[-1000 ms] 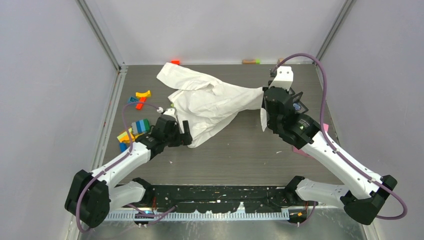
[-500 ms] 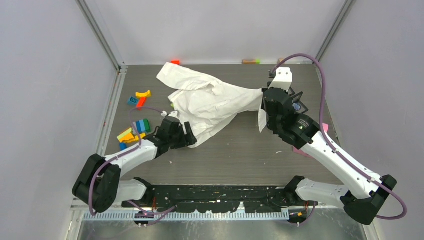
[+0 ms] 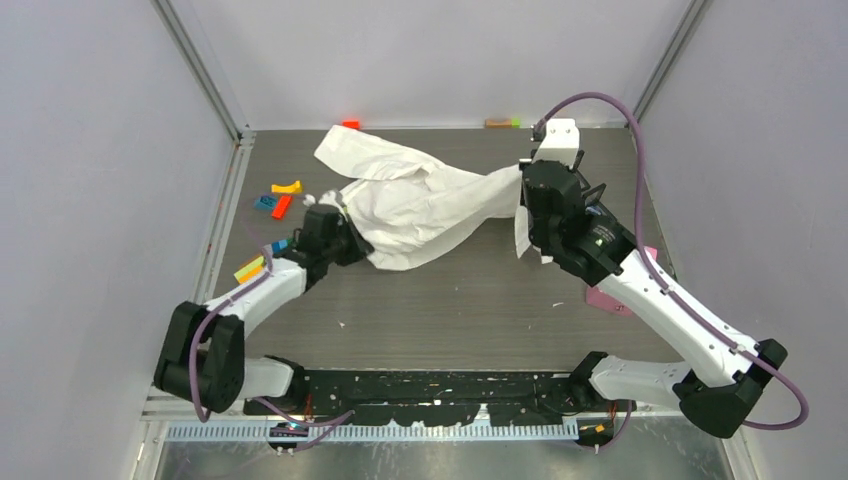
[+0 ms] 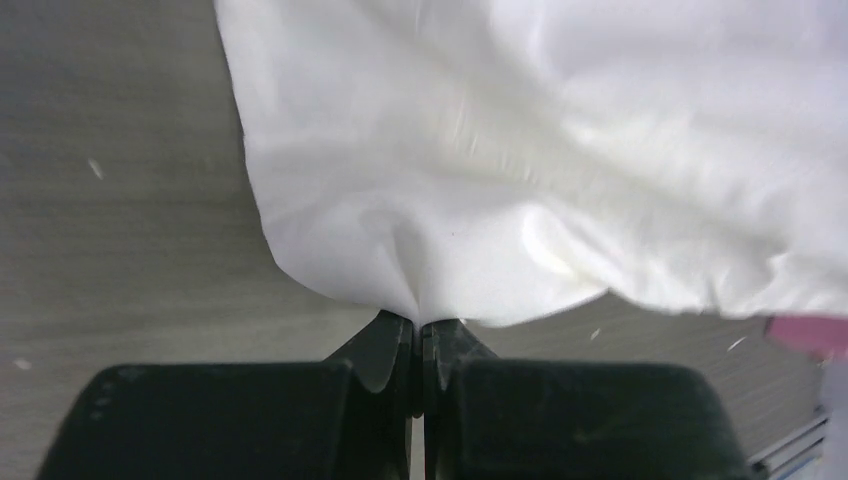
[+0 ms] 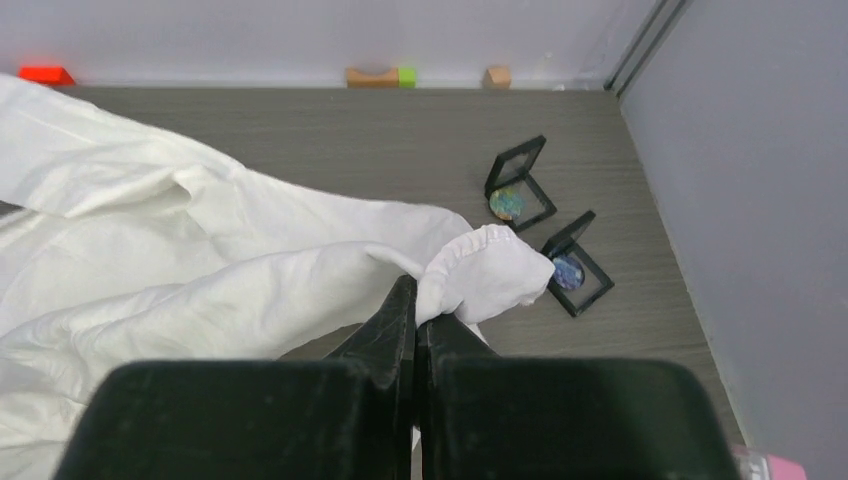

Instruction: Pin the brooch onto the clothing

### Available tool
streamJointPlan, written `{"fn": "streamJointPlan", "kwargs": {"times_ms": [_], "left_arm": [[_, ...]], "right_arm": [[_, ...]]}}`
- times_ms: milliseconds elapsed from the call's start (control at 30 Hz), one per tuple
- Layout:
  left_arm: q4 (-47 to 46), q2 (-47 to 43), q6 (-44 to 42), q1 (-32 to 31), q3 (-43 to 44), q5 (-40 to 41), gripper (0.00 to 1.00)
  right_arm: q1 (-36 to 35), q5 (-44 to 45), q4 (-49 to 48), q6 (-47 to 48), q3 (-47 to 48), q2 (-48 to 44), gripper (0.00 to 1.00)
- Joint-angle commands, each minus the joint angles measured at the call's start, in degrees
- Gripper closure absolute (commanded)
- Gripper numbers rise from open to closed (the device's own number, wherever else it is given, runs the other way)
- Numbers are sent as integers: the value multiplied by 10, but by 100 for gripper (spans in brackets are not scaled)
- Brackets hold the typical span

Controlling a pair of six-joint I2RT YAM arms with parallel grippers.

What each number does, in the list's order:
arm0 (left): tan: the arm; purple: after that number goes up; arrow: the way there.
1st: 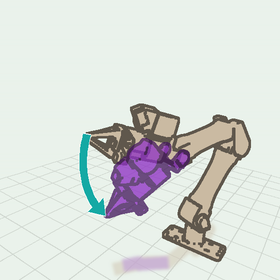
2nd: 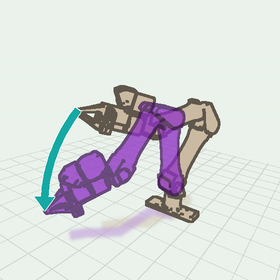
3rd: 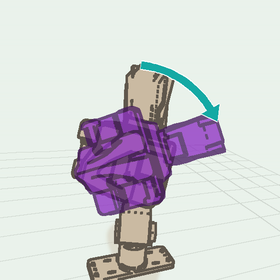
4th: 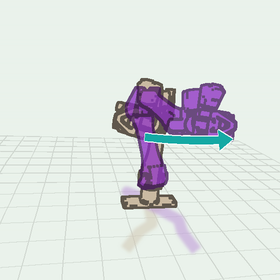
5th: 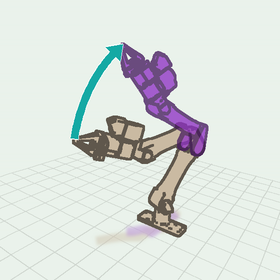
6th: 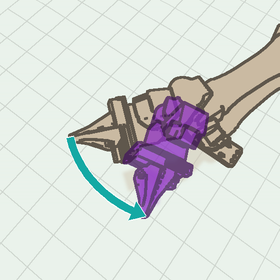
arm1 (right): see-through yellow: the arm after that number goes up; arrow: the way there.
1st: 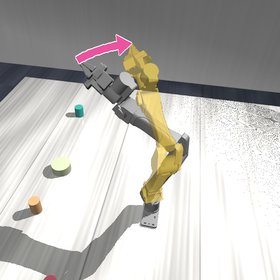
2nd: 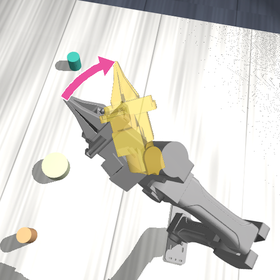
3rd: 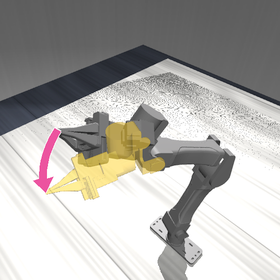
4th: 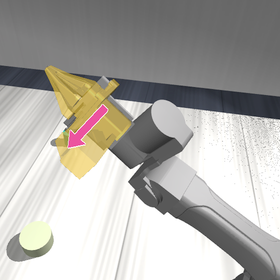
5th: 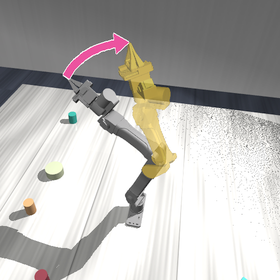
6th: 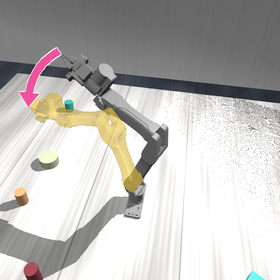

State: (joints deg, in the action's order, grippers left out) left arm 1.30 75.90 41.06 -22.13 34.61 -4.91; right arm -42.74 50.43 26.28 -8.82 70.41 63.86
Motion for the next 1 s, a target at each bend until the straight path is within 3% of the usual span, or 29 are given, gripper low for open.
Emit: {"fn": "streamJointPlan", "kwargs": {"times_ms": [0, 167, 333, 467, 767, 967], "left_arm": [[34, -72, -44, 76, 143, -46, 100], [157, -90, -87, 156, 386, -125, 100], [281, -54, -139, 165, 646, -175, 100], [313, -56, -149, 165, 774, -186, 100], [354, -83, -181, 165, 869, -177, 100], [373, -56, -196, 165, 848, -170, 100]], "right_arm": [[-1, 21, -59, 68, 115, -4, 100], [0, 5, -108, 123, 230, -13, 100], [-1, -61, -153, 153, 289, -45, 100], [0, -111, -152, 154, 321, -79, 100], [-1, -188, -124, 114, 310, -150, 100], [-1, -116, -144, 139, 274, -141, 100]]}}
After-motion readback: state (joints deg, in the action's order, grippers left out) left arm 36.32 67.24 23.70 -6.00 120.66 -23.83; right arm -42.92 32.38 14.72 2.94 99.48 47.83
